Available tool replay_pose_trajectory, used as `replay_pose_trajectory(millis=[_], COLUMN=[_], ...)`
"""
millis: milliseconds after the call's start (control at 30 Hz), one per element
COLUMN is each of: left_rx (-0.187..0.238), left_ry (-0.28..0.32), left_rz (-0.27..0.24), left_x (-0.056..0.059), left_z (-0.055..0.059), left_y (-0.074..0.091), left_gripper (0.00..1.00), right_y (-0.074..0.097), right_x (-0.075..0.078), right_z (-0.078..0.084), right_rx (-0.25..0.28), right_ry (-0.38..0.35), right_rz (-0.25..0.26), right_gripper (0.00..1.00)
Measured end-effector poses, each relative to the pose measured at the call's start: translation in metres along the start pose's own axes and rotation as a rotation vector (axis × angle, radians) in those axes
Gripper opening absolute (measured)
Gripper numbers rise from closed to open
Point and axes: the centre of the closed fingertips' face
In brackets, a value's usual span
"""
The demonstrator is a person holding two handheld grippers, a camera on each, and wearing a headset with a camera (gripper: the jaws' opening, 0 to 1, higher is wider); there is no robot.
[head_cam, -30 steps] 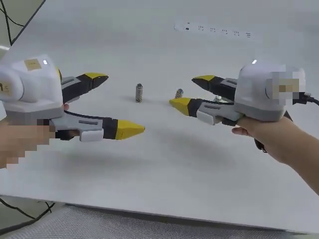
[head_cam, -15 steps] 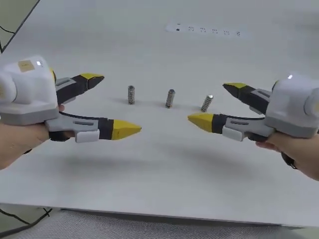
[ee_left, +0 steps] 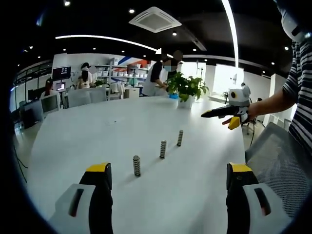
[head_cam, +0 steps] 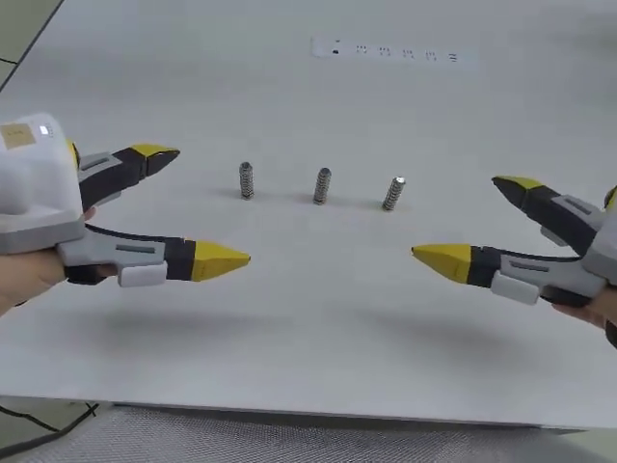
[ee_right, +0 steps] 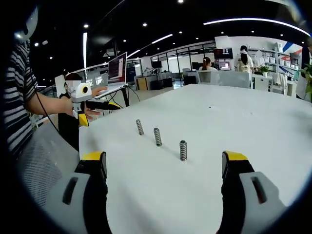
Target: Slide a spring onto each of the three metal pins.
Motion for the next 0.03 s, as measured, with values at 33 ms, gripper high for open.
replay_pose_trajectory(millis=[33], left_rx=[0.001], left_ry=[0.002], left_rz=[-0.002], left_x=[-0.0006], left_z=[0.0005], left_y=[0.0019], left_gripper=[0.97], right_y=[0.0019], right_x=[-0.0003], right_z=[0.004], right_rx=[-0.009], right_ry=[0.012], right_rz=[0.002], right_gripper=[1.0])
Point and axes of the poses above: the centre of the closed fingertips' face, and the gripper's own axes: y roughly backward along the fingers, x roughly to its right, z roughly out of its underside, and after that the axes turned 12 degrees about -x, right-handed
